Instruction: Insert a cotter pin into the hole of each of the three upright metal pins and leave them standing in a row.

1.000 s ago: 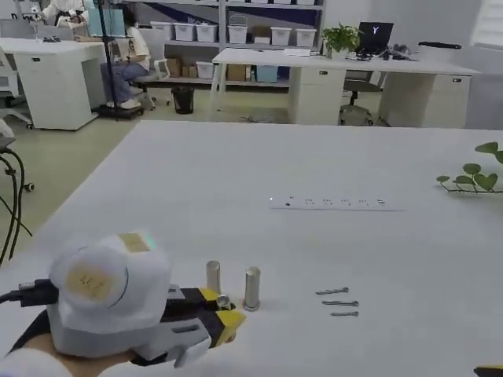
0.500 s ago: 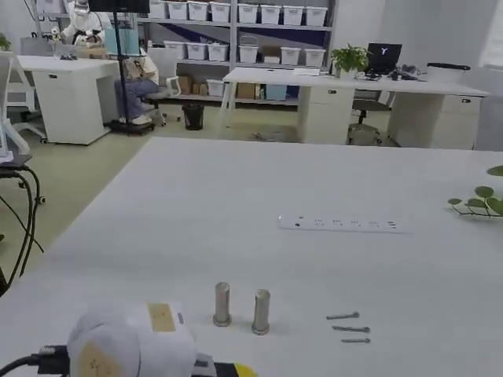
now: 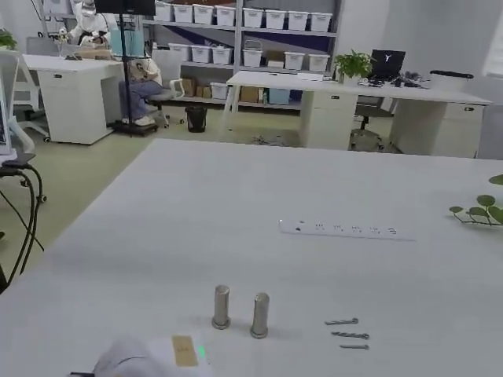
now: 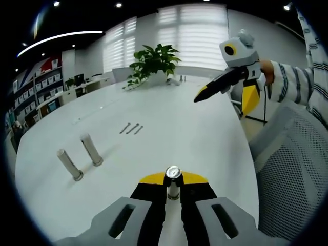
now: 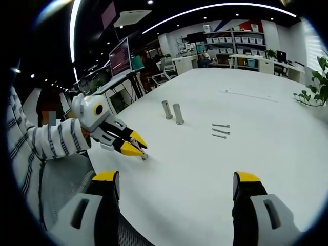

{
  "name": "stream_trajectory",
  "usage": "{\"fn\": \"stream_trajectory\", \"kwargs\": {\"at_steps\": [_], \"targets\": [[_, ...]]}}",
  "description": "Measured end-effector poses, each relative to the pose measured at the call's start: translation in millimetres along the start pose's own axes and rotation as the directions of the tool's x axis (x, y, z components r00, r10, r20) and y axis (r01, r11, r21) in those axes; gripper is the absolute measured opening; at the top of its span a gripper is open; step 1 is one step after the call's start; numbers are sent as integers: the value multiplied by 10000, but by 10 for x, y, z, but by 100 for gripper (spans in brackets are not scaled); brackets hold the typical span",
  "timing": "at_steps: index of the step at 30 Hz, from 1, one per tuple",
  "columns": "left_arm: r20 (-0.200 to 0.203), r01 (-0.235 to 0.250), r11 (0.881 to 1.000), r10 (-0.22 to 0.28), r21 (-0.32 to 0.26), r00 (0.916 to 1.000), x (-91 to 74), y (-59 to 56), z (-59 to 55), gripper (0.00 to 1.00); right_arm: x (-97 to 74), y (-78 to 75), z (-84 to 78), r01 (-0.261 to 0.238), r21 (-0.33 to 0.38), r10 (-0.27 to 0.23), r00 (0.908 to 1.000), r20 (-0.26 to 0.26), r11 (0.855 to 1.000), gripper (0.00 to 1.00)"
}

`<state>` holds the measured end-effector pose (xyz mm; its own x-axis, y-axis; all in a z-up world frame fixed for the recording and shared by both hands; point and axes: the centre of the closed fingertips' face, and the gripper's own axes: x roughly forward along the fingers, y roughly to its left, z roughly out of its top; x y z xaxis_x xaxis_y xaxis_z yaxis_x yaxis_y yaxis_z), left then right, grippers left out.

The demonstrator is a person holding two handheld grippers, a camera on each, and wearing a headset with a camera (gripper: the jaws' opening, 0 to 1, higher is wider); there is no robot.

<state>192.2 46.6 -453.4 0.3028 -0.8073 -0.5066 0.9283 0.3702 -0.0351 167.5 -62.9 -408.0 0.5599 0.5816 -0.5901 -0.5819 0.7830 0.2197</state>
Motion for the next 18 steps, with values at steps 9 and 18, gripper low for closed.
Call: {"fn": "stream_trajectory", "kwargs": {"at_steps": [9, 18], "targets": [[-79, 146, 9999, -146, -11, 9999, 33, -27, -57, 5, -1, 15, -59, 60, 39, -60, 9999, -93, 10000, 96], [24, 165, 9999, -165, 14, 9999, 62, -12, -65, 5, -7, 40, -60, -28, -178, 28, 10000, 8, 9998, 98]]}}
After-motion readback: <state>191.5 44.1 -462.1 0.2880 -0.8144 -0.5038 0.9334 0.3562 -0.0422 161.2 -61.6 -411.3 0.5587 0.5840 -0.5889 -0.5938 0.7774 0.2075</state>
